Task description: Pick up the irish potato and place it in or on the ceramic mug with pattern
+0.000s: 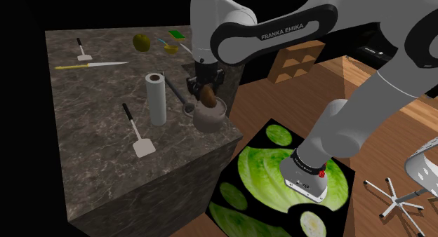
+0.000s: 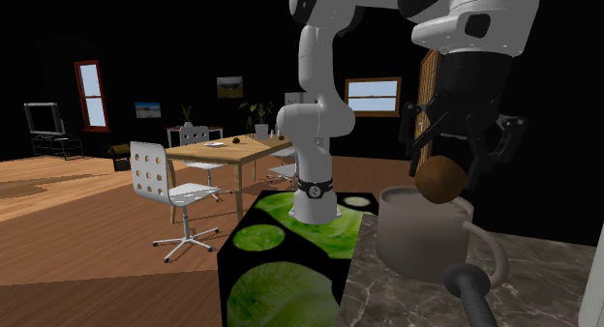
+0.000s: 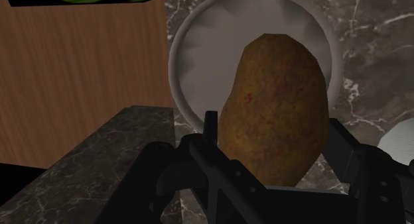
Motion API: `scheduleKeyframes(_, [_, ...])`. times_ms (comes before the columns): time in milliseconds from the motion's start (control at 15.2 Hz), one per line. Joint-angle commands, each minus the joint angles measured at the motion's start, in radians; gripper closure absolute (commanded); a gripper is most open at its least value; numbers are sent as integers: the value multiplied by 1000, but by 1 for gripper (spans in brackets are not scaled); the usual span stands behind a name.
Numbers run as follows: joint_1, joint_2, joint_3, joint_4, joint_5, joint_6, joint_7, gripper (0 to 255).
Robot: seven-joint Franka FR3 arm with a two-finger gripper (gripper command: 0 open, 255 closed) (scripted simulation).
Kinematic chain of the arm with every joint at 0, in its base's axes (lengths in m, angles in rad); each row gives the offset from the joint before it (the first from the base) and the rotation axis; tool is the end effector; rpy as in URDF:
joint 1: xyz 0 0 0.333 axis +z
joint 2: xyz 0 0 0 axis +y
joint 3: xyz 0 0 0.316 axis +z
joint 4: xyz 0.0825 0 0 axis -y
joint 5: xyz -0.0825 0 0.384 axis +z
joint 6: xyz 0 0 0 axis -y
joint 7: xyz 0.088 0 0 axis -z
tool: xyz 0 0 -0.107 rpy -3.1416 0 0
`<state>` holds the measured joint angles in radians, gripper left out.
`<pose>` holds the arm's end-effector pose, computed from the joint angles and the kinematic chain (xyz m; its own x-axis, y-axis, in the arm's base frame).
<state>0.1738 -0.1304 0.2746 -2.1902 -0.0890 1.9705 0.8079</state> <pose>0.4494 0.2126 0.4330 0.9480 -0.3180 0.0152 -0.3167 -0.9369 0.1481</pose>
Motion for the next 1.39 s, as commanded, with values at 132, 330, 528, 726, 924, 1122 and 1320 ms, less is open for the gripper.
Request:
scheduleKeyframes(132, [-1, 3, -1, -4, -1, 7, 0, 255])
scheduleKeyframes(330, [-1, 3, -1, -4, -1, 7, 0, 255])
scheduleKeyframes(528, [-1, 3, -1, -4, -1, 8, 0, 0])
scheduleKeyframes(726, [-1, 3, -1, -4, -1, 7, 0, 0])
scheduleKeyframes(924, [2, -11, 1, 50, 6, -60, -4, 0])
scheduleKeyframes(1122, [4, -18, 3, 103, 10, -120, -7, 0])
scheduleKeyframes(1320, [4, -18, 3, 103, 10, -120, -7, 0])
